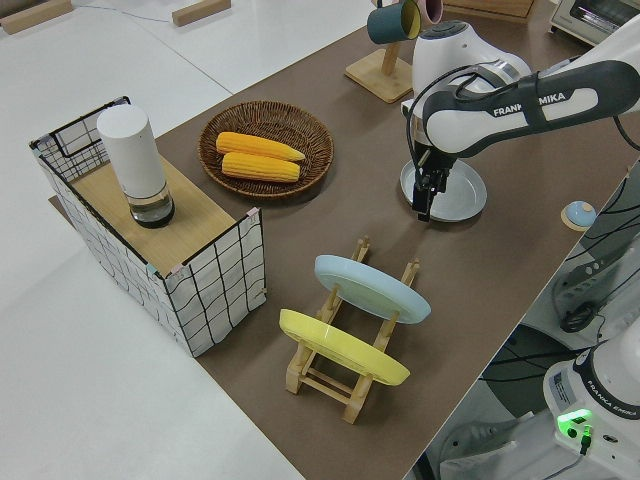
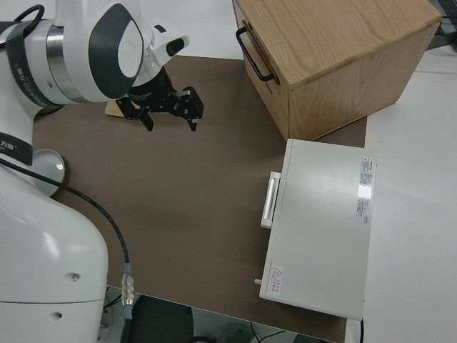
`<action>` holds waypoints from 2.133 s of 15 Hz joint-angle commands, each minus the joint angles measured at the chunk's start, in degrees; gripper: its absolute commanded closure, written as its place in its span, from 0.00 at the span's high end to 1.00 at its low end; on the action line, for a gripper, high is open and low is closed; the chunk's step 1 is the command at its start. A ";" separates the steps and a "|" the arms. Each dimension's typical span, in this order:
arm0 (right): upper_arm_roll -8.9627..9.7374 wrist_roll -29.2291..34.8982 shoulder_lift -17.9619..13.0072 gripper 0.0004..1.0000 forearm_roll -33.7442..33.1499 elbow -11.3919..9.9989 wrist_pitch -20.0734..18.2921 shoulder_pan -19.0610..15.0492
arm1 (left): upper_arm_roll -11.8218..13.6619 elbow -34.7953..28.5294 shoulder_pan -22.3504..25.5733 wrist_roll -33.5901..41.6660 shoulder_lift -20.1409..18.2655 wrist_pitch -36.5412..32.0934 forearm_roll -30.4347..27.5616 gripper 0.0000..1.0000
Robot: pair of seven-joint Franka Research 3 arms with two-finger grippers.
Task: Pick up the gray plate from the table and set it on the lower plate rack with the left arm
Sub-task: 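Move the left gripper toward the gray plate's edge nearest the rack, then grasp the gray plate's rim with the left gripper and lift it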
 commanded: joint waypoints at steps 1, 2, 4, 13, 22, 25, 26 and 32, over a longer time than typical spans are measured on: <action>1.34 0.73 -0.14 0.98 -0.38 0.55 -0.82 -1.47 | -0.03 -0.47 0.27 -2.29 1.55 2.18 -0.57 0.81; 1.34 0.73 -0.14 0.98 -0.38 0.55 -0.82 -1.47 | -0.03 -0.47 0.27 -3.35 2.08 2.44 -0.57 0.67; 1.34 0.73 -0.14 0.98 -0.38 0.55 -0.82 -1.47 | -0.03 -0.38 0.27 -3.97 2.70 2.71 -0.57 0.42; 1.34 0.73 -0.14 0.98 -0.38 0.55 -0.82 -1.47 | -0.03 -0.38 0.36 -3.97 3.31 3.06 -0.57 0.00; 1.34 0.73 -0.14 0.98 -0.38 0.55 -0.82 -1.47 | 1.81 4.09 0.45 -3.10 2.61 -1.76 -0.48 0.00; 1.34 0.73 -0.14 0.98 -0.38 0.55 -0.82 -1.47 | 2.87 7.34 0.36 -2.65 2.52 -6.15 -0.39 0.00; 1.34 0.73 -0.14 0.98 -0.38 0.55 -0.82 -1.47 | 3.05 8.92 0.45 -2.65 2.44 -7.82 -0.39 0.00; 1.34 0.73 -0.14 0.98 -0.38 0.55 -0.82 -1.47 | 3.66 14.55 0.36 -2.83 2.08 -14.68 -0.48 0.00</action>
